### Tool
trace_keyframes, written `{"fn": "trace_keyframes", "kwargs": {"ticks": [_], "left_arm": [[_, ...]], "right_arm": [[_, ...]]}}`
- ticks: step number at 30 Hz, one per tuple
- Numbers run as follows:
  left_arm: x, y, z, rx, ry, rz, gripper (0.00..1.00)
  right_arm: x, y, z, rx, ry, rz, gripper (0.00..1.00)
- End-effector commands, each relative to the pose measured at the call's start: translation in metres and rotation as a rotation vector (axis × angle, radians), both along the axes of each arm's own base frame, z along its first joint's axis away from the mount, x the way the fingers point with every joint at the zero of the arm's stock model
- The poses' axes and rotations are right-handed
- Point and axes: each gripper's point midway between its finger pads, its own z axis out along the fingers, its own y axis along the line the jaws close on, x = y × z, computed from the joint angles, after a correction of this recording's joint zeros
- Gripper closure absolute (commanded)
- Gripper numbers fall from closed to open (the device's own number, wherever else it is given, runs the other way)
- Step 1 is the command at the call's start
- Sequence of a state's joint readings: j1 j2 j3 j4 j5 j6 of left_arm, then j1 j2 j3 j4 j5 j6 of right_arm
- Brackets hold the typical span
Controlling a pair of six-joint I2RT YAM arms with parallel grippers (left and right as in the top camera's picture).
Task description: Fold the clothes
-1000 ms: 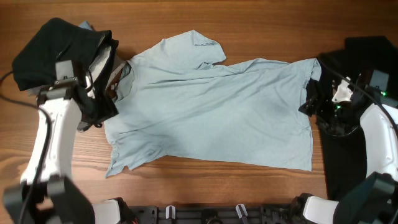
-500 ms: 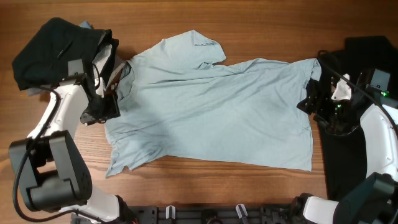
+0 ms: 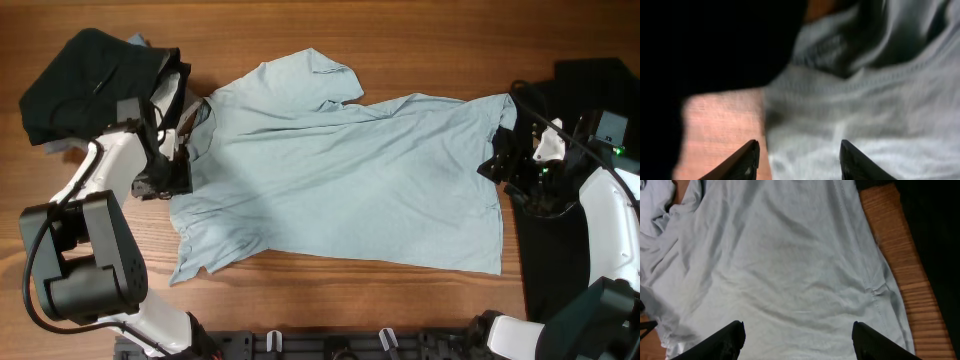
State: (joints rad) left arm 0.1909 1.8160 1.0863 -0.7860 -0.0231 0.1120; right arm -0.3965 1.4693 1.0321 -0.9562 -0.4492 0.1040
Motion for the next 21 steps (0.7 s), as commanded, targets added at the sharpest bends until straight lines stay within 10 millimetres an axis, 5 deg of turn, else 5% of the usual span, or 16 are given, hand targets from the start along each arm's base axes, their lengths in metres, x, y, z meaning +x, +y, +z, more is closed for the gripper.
{"fn": "trace_keyframes", "kwargs": {"ticks": [1,8,14,21], "left_arm": [[-0.006,0.001,-0.014,0.002,0.007,-0.011,0.5],[-0.016,-0.005,-0.023,-0.019,0.025,-0.012,0.66],[-0.018,-0.005,-0.023,-0.02,0.035,-0.011,0.95],[-0.023,-0.003,-0.023,-0.007,0.055,0.017,0.96]], "right_arm": [[0.002,0.003,0.004,0.019,-0.013,0.0,0.27],[0.002,0.003,0.004,0.02,-0.012,0.0,0.27],[0.001,0.003,0.003,0.021,-0.008,0.0,0.27],[-0.009,-0.023,-0.007,-0.107,0.078,-0.099,0.24]]}}
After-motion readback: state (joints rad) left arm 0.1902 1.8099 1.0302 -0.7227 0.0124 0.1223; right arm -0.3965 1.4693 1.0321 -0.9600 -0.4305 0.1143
